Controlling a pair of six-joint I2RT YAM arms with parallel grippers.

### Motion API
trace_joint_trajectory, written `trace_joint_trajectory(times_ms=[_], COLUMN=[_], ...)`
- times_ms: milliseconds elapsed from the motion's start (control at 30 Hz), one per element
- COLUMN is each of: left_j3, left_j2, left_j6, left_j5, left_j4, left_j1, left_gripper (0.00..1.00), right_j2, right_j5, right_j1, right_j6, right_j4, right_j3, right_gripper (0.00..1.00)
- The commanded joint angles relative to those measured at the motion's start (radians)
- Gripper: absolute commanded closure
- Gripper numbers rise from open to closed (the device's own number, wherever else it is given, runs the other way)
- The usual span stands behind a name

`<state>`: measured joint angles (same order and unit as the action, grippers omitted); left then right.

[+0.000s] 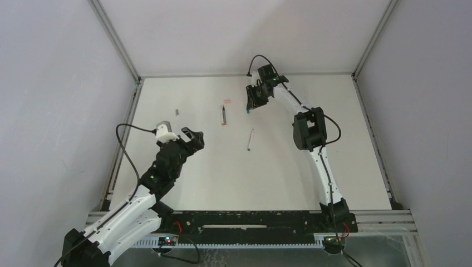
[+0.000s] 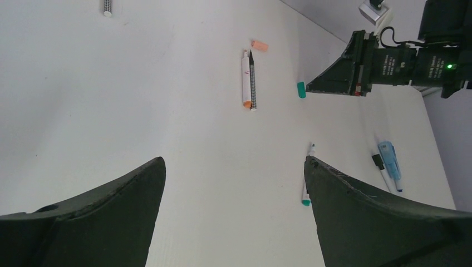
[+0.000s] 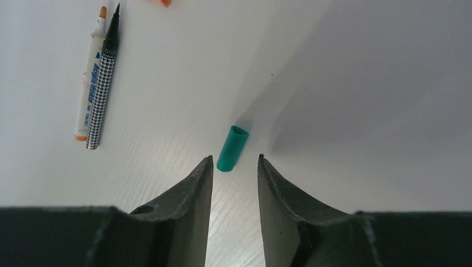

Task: Insert the pens into the pen caps
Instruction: Move the pen cap to the center of the board.

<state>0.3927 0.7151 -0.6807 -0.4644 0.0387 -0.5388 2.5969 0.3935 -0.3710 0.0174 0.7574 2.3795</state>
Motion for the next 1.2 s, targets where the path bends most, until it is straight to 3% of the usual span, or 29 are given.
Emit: trace_joint_trajectory(times_ms=[0,200,633,767,967,1167], left_j3=[0.083,0.103,0.103,0.094,0.099,0.092], left_j2=[0.026,0.053,0.049,0.048,0.095,0.147], left_j6=[0.016,0.030,0.039,0.050,0.106,0.102], left_j5=[-0.004,0.003,0.011,0.044,0.225,0.334], left_j4=[0.021,0.021,0.033,0.061,0.156,0.210], left_j1=[0.003,0.002,0.002,0.002,0.002,0.000], left_gripper=[0.03,0.03,0.03,0.03,0.04,0.05], right_j2=[0.016,0.039,0.023,-0.069,-0.263,-0.459], right_j5=[-0.007,-0.045,-0.128,-0.121,-0.120,-0.164], right_j1=[-0.014,-0.025,-0.033,-0.008,0.011,0.016], right_j6=[-0.013,0.004,0.097,0.111,0.139,0.135], right_j4=[-0.026,-0.013,0.106,0.110,0.087,0.027], right_j3=[0.051,0.057,0.026,-0.107,-0.397,-0.739], right_gripper=[0.58,0.62,0.85,0.87,0.88,0.82])
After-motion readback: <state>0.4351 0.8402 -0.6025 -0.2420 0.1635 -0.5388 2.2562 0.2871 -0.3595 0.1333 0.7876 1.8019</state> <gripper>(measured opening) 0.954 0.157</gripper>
